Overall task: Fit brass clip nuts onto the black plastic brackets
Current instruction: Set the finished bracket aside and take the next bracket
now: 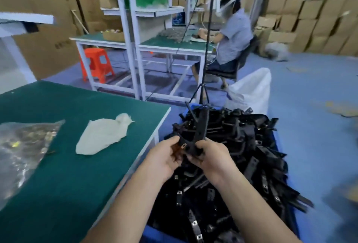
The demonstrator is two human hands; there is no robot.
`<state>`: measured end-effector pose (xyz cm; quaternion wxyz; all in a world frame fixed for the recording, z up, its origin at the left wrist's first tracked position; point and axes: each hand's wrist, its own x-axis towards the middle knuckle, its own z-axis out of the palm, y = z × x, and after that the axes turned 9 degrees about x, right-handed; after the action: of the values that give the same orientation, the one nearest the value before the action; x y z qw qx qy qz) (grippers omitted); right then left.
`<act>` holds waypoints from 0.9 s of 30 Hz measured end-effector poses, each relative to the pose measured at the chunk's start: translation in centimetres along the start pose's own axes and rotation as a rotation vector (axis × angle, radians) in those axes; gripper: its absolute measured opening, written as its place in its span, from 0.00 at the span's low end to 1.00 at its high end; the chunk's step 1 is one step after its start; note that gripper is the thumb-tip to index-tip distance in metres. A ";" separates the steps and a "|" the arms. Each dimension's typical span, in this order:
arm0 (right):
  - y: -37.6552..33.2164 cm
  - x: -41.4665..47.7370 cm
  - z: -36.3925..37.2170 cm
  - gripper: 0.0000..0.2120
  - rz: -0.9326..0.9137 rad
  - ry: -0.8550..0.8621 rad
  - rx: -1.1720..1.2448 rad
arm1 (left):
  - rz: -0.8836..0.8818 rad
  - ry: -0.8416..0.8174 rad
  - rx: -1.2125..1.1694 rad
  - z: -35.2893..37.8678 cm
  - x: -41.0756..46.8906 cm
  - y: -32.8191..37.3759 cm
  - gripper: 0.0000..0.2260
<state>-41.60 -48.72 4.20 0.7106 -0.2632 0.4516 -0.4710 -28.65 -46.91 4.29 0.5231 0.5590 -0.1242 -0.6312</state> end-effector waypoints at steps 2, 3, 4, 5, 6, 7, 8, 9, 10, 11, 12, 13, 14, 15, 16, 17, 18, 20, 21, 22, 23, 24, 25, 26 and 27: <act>-0.8 0.7 -2.2 0.09 0.039 0.074 0.004 | -0.060 -0.033 0.018 1.8 1.2 -1.2 0.04; -1.2 1.2 -3.0 0.09 0.052 0.104 -0.017 | -0.077 -0.056 0.018 2.7 1.6 -1.5 0.05; -1.8 1.9 -3.6 0.08 0.047 0.126 -0.050 | -0.085 -0.083 0.020 3.5 2.1 -1.8 0.06; -2.7 2.7 -3.8 0.07 0.026 0.145 -0.071 | -0.085 -0.110 0.023 4.2 2.6 -1.8 0.07; -3.9 3.7 -3.9 0.07 -0.006 0.168 -0.075 | -0.078 -0.137 0.016 4.9 3.0 -1.6 0.09; -5.4 4.9 -3.9 0.06 -0.035 0.198 -0.038 | -0.067 -0.165 0.003 5.5 3.3 -1.2 0.11; -7.1 6.1 -3.7 0.05 -0.055 0.230 0.032 | -0.053 -0.184 -0.005 6.0 3.7 -0.6 0.13; -8.7 7.0 -3.2 0.06 -0.069 0.242 0.091 | -0.036 -0.188 0.007 6.5 4.1 0.0 0.14; -9.7 7.6 -2.7 0.08 -0.067 0.236 0.100 | -0.016 -0.175 0.037 6.9 4.4 0.6 0.13; -9.9 7.9 -2.1 0.10 -0.044 0.218 0.046 | -0.003 -0.145 0.073 7.2 4.6 1.0 0.12; -9.6 7.8 -1.4 0.11 -0.004 0.191 -0.069 | 0.004 -0.108 0.111 7.2 4.8 1.3 0.10; -8.5 7.5 -0.6 0.12 0.050 0.160 -0.179 | 0.005 -0.074 0.142 7.2 4.8 1.4 0.08; -6.9 6.9 0.2 0.13 0.092 0.133 -0.247 | 0.004 -0.047 0.157 6.9 4.9 1.4 0.07; -5.2 6.5 1.0 0.14 0.106 0.109 -0.275 | 0.008 -0.028 0.156 6.5 5.0 1.5 0.07; -3.6 6.1 1.9 0.15 0.094 0.094 -0.274 | 0.024 -0.013 0.153 5.9 5.1 1.6 0.08; -2.4 5.7 2.7 0.15 0.074 0.089 -0.246 | 0.044 0.000 0.152 5.3 5.2 1.6 0.09; -1.6 5.5 3.5 0.14 0.054 0.085 -0.197 | 0.070 0.017 0.152 4.6 5.2 1.8 0.11; -0.9 5.1 5.3 0.14 0.041 0.054 -0.106 | 0.130 0.074 0.166 3.5 4.7 2.5 0.13; -0.8 4.9 6.2 0.14 0.038 0.032 -0.084 | 0.169 0.123 0.189 2.9 4.3 3.0 0.14; -0.6 4.5 7.1 0.14 0.029 0.005 -0.084 | 0.219 0.180 0.229 2.3 3.9 3.4 0.14; -0.5 4.1 8.1 0.13 0.015 -0.024 -0.099 | 0.274 0.231 0.281 1.7 3.3 4.1 0.14; -0.4 3.5 9.1 0.10 -0.007 -0.058 -0.119 | 0.334 0.274 0.341 1.0 2.6 4.8 0.14; -0.3 2.9 10.3 0.07 -0.031 -0.103 -0.142 | 0.403 0.316 0.412 0.3 1.8 5.5 0.14; -0.2 2.2 11.5 0.06 -0.054 -0.148 -0.164 | 0.479 0.366 0.500 -0.7 1.1 6.3 0.13; 0.0 1.5 12.8 0.07 -0.077 -0.188 -0.186 | 0.563 0.427 0.597 -1.8 0.2 7.1 0.13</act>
<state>-29.94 -50.71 9.43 0.7039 -0.3879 0.4141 -0.4273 -23.39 -49.28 8.77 0.5041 0.7473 -0.3367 -0.2720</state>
